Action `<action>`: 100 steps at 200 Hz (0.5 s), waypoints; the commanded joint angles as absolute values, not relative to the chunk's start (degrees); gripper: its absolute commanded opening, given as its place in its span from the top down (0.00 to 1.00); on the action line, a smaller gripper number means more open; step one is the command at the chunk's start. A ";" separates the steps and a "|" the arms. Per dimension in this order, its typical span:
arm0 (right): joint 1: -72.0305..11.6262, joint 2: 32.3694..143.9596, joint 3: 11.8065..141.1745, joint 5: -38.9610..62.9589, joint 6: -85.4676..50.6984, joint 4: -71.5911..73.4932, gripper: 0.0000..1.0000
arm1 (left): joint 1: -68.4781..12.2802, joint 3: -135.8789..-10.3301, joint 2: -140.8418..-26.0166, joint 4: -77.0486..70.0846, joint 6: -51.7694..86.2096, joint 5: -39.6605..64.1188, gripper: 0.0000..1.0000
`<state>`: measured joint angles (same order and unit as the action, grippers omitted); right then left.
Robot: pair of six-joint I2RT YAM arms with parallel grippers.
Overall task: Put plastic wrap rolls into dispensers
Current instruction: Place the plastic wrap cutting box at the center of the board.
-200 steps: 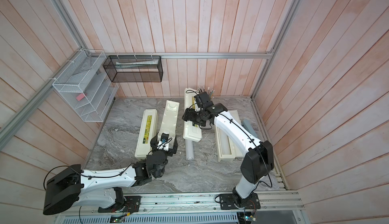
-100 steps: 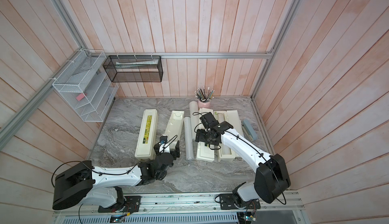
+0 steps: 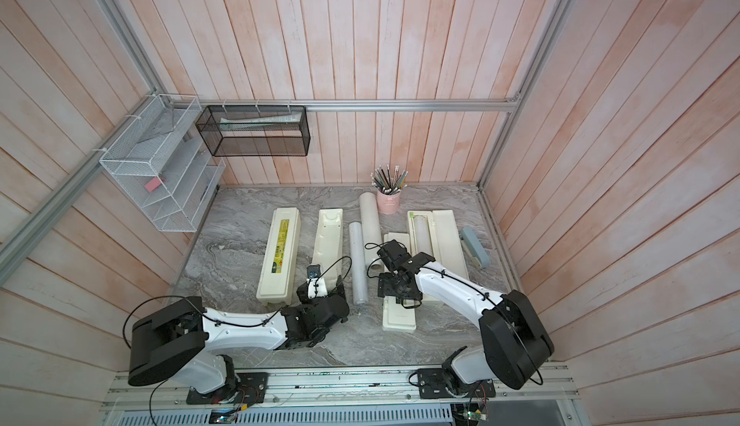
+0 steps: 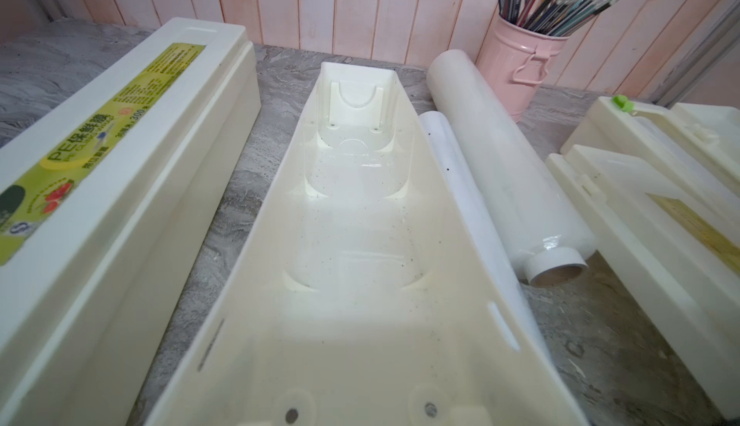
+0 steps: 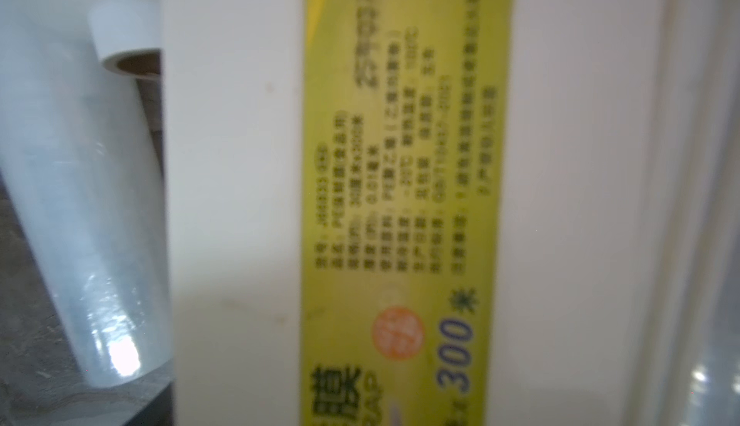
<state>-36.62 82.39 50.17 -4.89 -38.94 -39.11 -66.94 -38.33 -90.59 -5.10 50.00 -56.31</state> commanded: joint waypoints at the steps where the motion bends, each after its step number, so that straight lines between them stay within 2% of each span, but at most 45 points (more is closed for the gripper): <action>1: -37.21 84.70 49.73 -7.28 -38.41 -36.78 0.30 | -67.15 -38.86 -94.54 2.40 57.36 -55.01 0.86; 24: -38.32 86.63 49.02 -11.01 -38.41 -36.26 0.27 | -67.59 -38.31 -95.98 -0.57 57.19 -54.62 0.85; 33: -38.49 86.92 48.01 -11.53 -38.41 -35.16 0.25 | -67.59 -37.53 -95.97 -1.96 56.84 -54.09 0.80; 59: -38.85 87.36 44.85 -12.13 -38.85 -30.37 0.12 | -67.06 -33.82 -95.11 -7.71 55.20 -49.92 0.53; 69: -38.94 87.82 44.16 -12.12 -39.01 -28.67 0.10 | -67.06 -32.65 -94.31 -9.43 54.45 -48.42 0.35; 77: -39.24 88.17 44.10 -12.43 -39.34 -27.90 0.08 | -66.98 -32.03 -93.77 -9.54 54.75 -47.34 0.26; 100: -40.00 88.77 44.18 -11.66 -39.81 -26.22 0.02 | -66.97 -31.38 -92.68 -9.17 54.70 -45.06 0.06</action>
<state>-39.68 86.61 46.02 -11.92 -39.13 -32.03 -67.18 -32.60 -94.19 -8.60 54.52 -52.29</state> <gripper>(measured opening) 0.959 0.905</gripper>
